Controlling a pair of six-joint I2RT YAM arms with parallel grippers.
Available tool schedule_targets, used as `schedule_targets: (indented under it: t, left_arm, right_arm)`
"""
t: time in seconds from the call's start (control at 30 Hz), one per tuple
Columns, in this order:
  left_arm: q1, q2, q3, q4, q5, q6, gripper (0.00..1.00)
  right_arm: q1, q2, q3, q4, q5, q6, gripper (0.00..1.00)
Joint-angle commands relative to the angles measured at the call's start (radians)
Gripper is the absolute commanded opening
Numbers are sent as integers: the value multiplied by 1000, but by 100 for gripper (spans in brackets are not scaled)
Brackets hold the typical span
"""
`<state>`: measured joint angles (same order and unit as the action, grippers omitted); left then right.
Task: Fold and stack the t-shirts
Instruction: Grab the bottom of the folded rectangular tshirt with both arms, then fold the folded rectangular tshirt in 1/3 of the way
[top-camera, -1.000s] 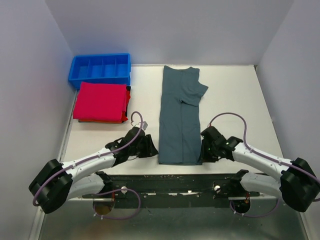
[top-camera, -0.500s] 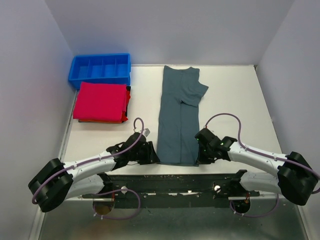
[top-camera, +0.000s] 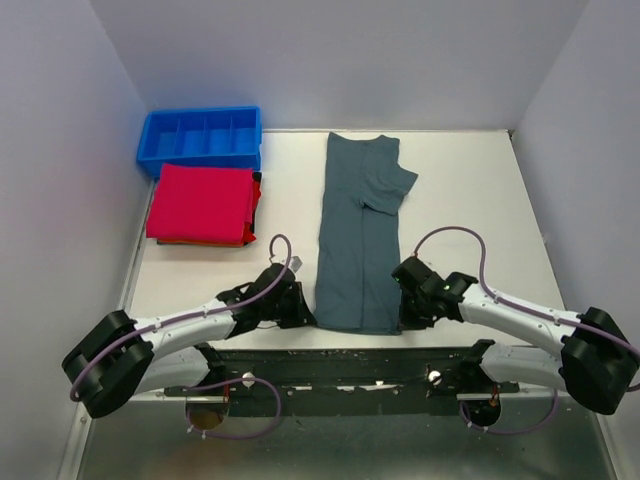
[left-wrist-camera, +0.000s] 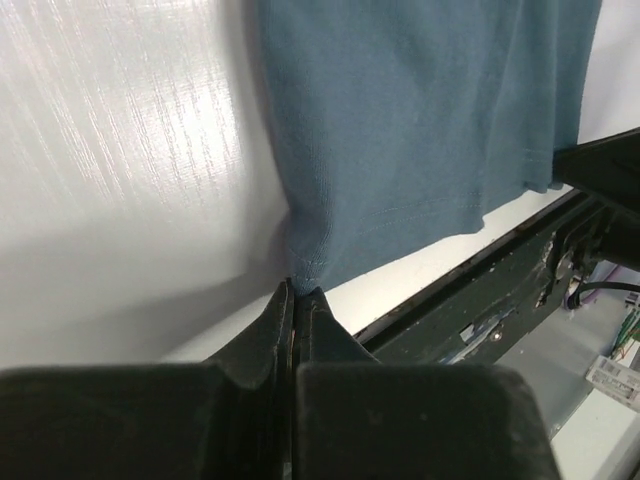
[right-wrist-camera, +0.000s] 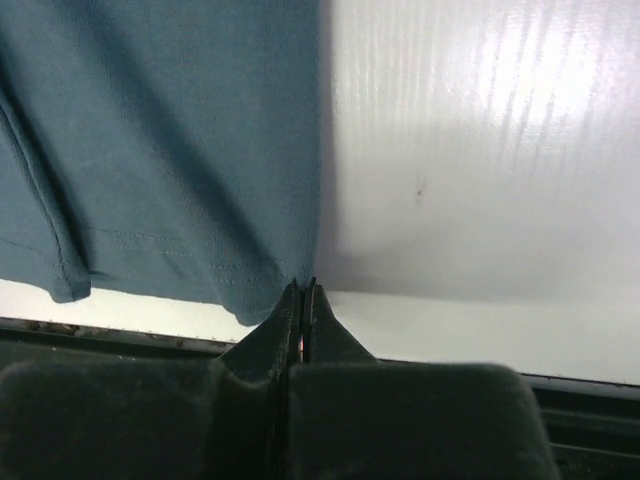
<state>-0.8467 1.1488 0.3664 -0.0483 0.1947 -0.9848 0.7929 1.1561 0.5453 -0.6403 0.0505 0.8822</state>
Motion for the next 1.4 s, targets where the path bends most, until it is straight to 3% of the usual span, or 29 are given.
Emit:
schedule_targets:
  t: [0.0, 0.33, 0.5, 0.53, 0.6, 0.8, 1.03, 1.37]
  left_arm:
    - [-6, -86, 23, -60, -17, 3, 0]
    - [1, -144, 89, -64, 29, -11, 0]
    - [107, -43, 222, -50, 104, 43, 0]
    - [183, 27, 315, -51, 115, 76, 0]
    - [230, 87, 382, -45, 109, 96, 0]
    - [339, 303, 558, -19, 56, 130, 0]
    - [383, 531, 756, -27, 52, 159, 0]
    - [426, 681, 914, -41, 74, 183, 0]
  right_arm:
    - [9, -70, 28, -119, 40, -3, 1]
    - [3, -118, 157, -197, 141, -23, 1]
    - [-67, -98, 286, -219, 201, -67, 1]
    - [-158, -60, 344, -185, 174, -134, 1]
    - [-240, -12, 386, -150, 131, -187, 1]
    - [-392, 227, 563, -101, 52, -279, 1]
    - [-480, 480, 767, -93, 2, -324, 1]
    - [-528, 698, 975, -121, -28, -353, 1]
